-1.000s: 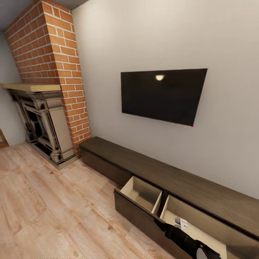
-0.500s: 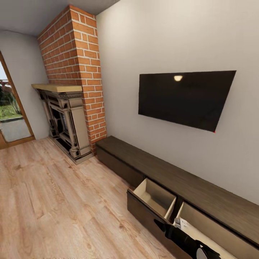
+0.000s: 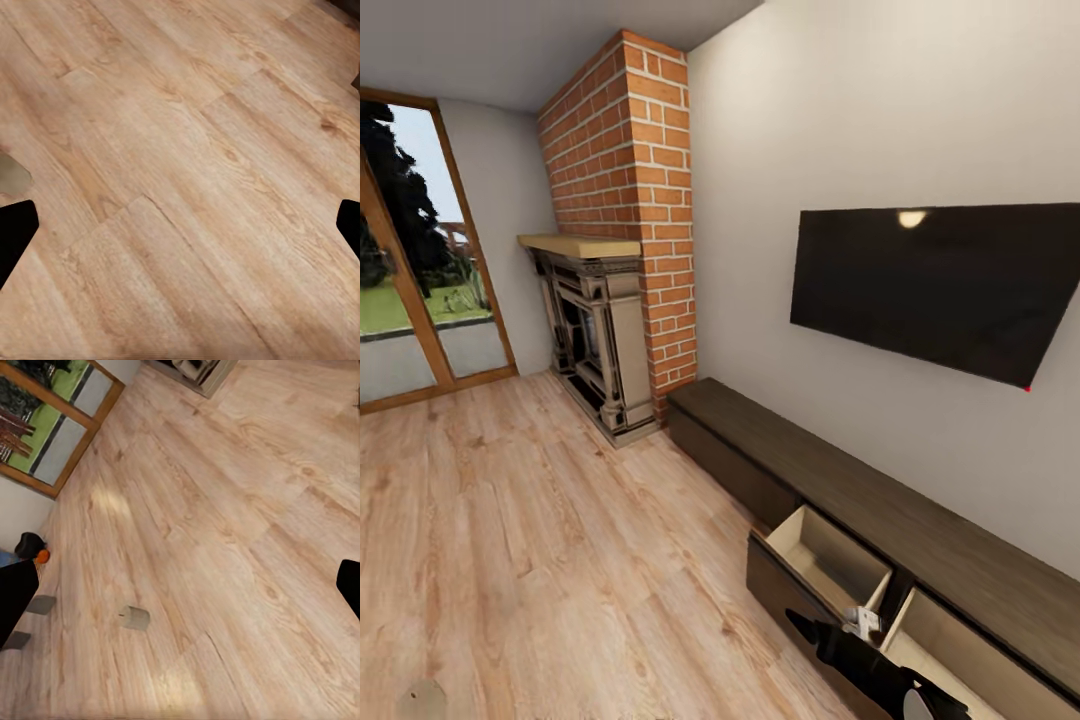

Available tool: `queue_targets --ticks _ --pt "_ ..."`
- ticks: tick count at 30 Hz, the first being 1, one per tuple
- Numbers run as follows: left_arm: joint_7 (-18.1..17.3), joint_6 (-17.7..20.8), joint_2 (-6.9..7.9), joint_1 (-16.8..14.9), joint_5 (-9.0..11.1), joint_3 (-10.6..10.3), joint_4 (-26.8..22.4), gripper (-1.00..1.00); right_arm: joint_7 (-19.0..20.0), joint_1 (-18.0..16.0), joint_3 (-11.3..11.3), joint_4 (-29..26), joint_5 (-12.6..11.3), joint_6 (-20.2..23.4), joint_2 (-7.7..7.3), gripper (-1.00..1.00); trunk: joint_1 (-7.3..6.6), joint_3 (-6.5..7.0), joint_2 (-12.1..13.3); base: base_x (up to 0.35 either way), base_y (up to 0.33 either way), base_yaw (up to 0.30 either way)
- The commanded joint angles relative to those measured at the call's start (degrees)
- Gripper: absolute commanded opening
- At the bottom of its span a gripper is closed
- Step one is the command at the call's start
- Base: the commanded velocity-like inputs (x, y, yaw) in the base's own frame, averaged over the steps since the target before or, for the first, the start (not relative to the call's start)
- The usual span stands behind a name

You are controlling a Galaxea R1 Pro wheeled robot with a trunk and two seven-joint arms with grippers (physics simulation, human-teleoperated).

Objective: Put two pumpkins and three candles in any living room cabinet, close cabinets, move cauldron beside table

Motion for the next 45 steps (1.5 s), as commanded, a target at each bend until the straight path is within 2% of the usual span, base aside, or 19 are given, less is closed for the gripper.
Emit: queue_targets --ticks 1,22,35,40,45 --pt "-0.31 0.18 0.00 0.00 0.30 0.06 -0.05 1.00 0.06 -0.02 0.02 -0.02 -0.59 0.50 -0.02 1.00 -0.22 0.13 0.37 0.000 0.000 0.290" --pt "-0.30 0.17 0.00 0.00 0.32 0.06 0.69 1.00 0.06 0.00 0.02 0.02 -0.58 0.50 -0.01 1.00 -4.83 3.90 8.79 -0.006 0.000 0.290" --pt "-0.27 0.15 0.00 0.00 0.30 0.06 1.07 1.00 0.06 0.00 0.02 0.02 -0.58 0.50 0.00 1.00 -7.68 6.23 14.00 -0.266 0.000 0.290" --pt "-0.27 0.17 0.00 0.00 0.30 0.04 1.09 1.00 0.02 0.00 0.02 0.02 -0.50 0.50 0.47 1.00 -8.78 7.13 16.01 -0.286 0.000 0.290" --pt "-0.27 0.16 0.00 0.00 0.30 0.00 1.10 1.00 -2.43 0.00 0.27 -0.04 -0.50 0.50 0.70 1.00 -9.88 8.03 18.02 -0.154 0.000 0.290"
